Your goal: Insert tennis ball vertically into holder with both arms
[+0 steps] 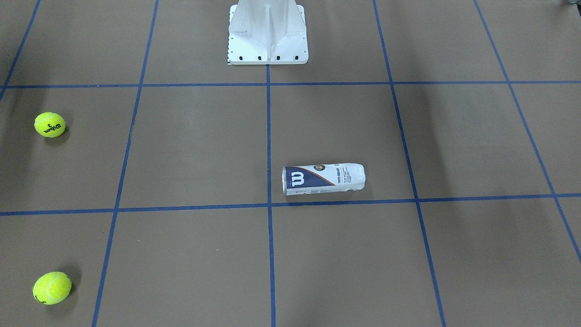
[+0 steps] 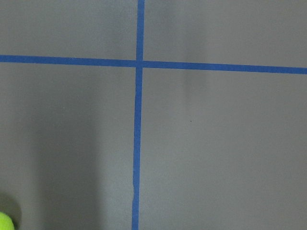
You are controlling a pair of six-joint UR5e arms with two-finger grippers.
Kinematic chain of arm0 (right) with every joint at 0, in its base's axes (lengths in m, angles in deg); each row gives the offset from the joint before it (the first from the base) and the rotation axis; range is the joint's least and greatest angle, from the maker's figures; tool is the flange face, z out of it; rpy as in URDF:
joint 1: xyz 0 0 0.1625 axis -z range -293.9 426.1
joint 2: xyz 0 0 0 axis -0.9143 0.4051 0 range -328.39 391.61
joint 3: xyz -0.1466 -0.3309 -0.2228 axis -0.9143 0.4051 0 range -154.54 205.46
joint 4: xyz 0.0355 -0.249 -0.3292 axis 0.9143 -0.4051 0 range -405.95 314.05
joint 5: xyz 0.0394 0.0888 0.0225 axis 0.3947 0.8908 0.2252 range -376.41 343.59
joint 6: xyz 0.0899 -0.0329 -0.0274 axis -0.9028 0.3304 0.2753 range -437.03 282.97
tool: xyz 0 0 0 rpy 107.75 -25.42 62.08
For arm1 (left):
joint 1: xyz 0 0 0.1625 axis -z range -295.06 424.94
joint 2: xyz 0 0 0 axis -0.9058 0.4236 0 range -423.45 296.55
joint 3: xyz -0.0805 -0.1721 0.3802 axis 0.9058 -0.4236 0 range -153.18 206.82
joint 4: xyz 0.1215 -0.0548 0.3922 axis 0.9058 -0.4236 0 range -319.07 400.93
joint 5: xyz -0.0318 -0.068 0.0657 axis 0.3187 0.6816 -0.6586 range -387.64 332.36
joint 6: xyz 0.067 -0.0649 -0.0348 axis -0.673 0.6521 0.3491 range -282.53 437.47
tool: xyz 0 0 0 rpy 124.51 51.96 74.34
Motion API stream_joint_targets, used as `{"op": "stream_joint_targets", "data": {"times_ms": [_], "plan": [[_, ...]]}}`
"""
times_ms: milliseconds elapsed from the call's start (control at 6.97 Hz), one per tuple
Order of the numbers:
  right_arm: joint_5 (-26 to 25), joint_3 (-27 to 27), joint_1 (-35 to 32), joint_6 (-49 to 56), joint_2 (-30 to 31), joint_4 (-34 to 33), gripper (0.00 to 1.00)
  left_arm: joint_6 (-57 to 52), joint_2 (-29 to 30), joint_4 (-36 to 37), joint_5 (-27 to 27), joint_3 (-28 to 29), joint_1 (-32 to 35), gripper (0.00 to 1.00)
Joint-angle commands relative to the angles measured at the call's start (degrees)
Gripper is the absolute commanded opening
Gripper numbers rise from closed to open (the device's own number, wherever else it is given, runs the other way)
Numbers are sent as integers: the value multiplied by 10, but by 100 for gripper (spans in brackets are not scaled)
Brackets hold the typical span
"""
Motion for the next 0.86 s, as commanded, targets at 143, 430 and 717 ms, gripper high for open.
{"op": "stream_joint_targets", "data": {"times_ms": [143, 430, 717], "plan": [[0, 1, 0, 1, -1, 0, 100, -1, 2, -1, 0, -1, 0, 99], [0, 1, 0, 2, -1, 1, 100, -1, 9, -2, 0, -8, -2, 99], [0, 2, 0, 2, -1, 1, 100, 3, 16, -43, 0, 0, -7, 99]]}}
